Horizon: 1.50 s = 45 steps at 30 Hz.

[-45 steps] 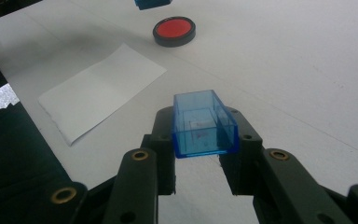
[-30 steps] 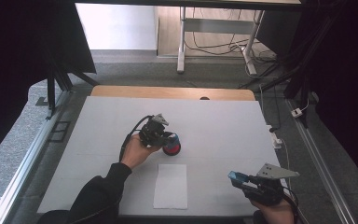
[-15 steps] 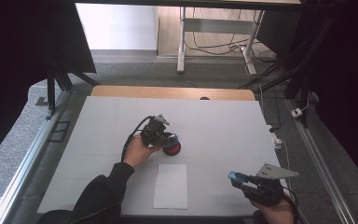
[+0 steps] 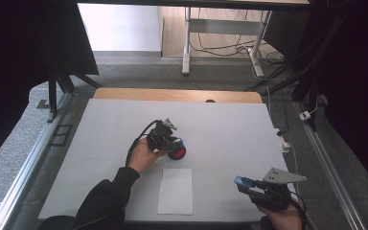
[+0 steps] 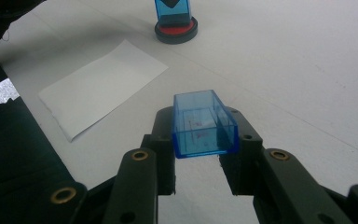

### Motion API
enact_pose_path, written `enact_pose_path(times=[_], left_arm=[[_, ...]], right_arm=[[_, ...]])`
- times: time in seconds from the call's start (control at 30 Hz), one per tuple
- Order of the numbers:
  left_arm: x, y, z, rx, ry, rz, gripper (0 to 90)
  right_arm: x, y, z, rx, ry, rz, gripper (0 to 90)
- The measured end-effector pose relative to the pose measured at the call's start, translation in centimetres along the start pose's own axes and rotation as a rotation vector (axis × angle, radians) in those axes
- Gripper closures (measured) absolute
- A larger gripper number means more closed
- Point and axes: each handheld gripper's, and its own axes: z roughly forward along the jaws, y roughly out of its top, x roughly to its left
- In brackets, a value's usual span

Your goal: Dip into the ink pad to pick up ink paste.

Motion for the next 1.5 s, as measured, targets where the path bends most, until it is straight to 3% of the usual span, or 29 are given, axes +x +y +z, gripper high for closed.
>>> enact_pose_path(times=[0.33,0.43,0.77,0.87,1.1,1.3,1.37,1.5], left_arm=[[-1.6,0.4,0.1,0.033,0.085,0.081,70.6],[-1.4,0.4,0.2,0.028,0.069,0.057,70.6],[1.0,0.0,0.0,0.002,-0.053,-0.065,70.6],[1.3,-0.1,0.0,-0.004,-0.073,-0.085,70.6],[0.3,0.1,0.0,0.015,-0.016,-0.034,70.6],[-1.4,0.4,0.2,0.030,0.071,0.036,70.5],[-1.5,0.4,0.2,0.028,0.077,0.041,70.5],[-0.9,0.1,0.1,0.010,0.048,0.012,70.4]], right_arm=[[0.0,0.0,0.0,0.007,-0.002,-0.003,68.2],[0.0,0.0,0.0,0.007,-0.002,-0.002,68.2],[0.0,0.0,0.0,0.006,-0.001,0.000,68.2],[0.0,0.0,0.0,0.007,0.000,0.000,68.1],[0.0,0.0,0.0,0.006,0.000,-0.001,68.1],[0.0,0.0,0.0,0.008,0.002,-0.002,68.2],[0.0,0.0,0.0,0.007,0.001,-0.003,68.2],[0.0,0.0,0.0,0.006,0.002,-0.003,68.1]])
